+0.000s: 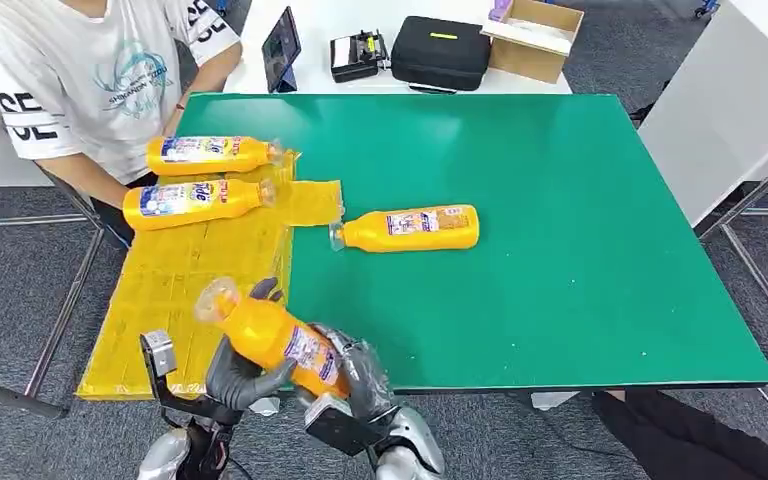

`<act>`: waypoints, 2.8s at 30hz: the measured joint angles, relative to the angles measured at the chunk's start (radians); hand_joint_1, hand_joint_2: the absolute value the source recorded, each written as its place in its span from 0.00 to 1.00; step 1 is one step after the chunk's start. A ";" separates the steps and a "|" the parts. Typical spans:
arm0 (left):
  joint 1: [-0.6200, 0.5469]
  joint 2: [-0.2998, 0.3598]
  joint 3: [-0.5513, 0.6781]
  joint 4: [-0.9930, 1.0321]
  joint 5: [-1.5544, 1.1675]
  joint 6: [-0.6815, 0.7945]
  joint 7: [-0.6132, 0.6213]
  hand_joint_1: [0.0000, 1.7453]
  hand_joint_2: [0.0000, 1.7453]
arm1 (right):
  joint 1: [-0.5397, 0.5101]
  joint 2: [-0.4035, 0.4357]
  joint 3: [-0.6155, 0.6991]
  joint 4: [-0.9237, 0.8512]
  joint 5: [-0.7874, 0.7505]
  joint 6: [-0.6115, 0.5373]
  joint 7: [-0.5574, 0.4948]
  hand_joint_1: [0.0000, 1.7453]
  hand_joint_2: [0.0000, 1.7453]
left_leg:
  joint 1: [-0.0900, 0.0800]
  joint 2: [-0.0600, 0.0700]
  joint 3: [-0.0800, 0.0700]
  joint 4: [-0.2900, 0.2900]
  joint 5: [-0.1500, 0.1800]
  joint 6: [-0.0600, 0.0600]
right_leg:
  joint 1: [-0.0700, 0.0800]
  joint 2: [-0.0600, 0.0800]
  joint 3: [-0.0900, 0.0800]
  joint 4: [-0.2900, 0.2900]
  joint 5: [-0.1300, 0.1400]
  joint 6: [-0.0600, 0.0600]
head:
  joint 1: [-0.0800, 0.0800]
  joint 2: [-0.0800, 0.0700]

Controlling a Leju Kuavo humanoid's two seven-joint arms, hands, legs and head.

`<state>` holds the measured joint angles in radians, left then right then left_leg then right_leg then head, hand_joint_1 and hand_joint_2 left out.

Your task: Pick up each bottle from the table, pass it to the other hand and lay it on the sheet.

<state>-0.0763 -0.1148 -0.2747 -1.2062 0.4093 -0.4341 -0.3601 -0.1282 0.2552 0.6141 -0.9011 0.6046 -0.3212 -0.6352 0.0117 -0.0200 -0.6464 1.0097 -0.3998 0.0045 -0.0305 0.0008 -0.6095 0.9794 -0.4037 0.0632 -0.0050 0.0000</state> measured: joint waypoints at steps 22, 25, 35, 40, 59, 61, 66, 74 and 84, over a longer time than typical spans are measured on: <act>-0.013 0.024 -0.017 0.051 -0.001 -0.064 -0.042 1.00 1.00 | -0.125 0.026 0.127 0.179 0.074 -0.025 0.043 0.90 1.00 | 0.000 0.004 0.003 0.000 0.000 0.000 | 0.000 0.001 0.000 0.000 0.001 -0.001 | 0.000 0.000; -0.012 0.024 -0.016 0.037 0.002 -0.064 -0.050 1.00 1.00 | -0.125 0.027 0.127 0.178 0.076 -0.022 0.057 0.90 1.00 | 0.000 0.004 0.003 0.000 0.000 0.000 | 0.000 0.000 0.000 0.000 0.001 -0.001 | 0.000 0.000; -0.009 0.026 -0.012 0.013 0.002 -0.061 -0.050 1.00 1.00 | -0.125 0.034 0.128 0.173 0.081 -0.022 0.064 0.90 1.00 | 0.000 0.004 0.002 0.000 0.000 0.000 | 0.000 0.000 0.000 0.000 0.001 -0.001 | 0.000 0.000; -0.008 0.026 -0.011 0.012 0.002 -0.061 -0.050 1.00 1.00 | -0.125 0.034 0.128 0.172 0.084 -0.022 0.065 0.88 1.00 | 0.000 0.004 0.002 0.000 0.000 0.000 | 0.000 0.000 0.000 0.000 0.001 -0.001 | 0.000 0.000; -0.095 0.008 0.102 -0.059 -0.022 0.194 -0.036 1.00 1.00 | -0.091 0.029 0.078 -0.044 -0.062 -0.084 0.058 0.00 0.00 | 0.000 0.005 0.002 0.000 0.001 -0.001 | 0.001 0.001 0.000 0.000 0.002 -0.001 | 0.000 0.000; -0.133 0.011 0.154 -0.058 -0.022 0.250 -0.039 1.00 1.00 | -0.079 0.025 0.065 -0.094 -0.088 -0.080 0.055 0.00 0.00 | 0.000 0.004 0.002 0.000 0.002 -0.001 | 0.001 0.002 -0.001 0.000 0.002 -0.001 | 0.000 0.000; -0.209 0.007 0.243 -0.058 -0.065 0.379 -0.071 1.00 1.00 | -0.068 0.022 0.049 -0.172 -0.119 -0.074 0.043 0.00 0.00 | 0.001 0.005 0.002 0.000 0.002 -0.002 | 0.001 0.001 0.000 0.001 0.002 -0.001 | 0.000 0.000; -0.292 0.003 0.316 -0.040 -0.172 0.537 -0.129 1.00 1.00 | -0.064 0.024 0.044 -0.229 -0.160 -0.091 0.024 0.00 0.00 | 0.001 0.004 0.002 0.000 0.002 -0.002 | 0.001 0.001 0.000 0.000 0.002 -0.001 | 0.000 0.000; -0.336 0.012 0.325 0.012 -0.566 0.787 -0.195 1.00 1.00 | -0.047 0.023 0.036 -0.293 -0.216 -0.106 -0.005 0.00 0.00 | 0.001 0.004 0.002 0.000 0.002 -0.002 | 0.001 0.001 -0.001 0.000 0.002 -0.001 | 0.000 0.000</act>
<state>-0.4121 -0.1026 0.0499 -1.1939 -0.1564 0.3530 -0.5551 -0.1757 0.2785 0.6500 -1.1937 0.3887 -0.4269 -0.6401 0.0126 -0.0161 -0.6448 1.0098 -0.3979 0.0029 -0.0297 0.0020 -0.6106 0.9798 -0.4022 0.0622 -0.0050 0.0000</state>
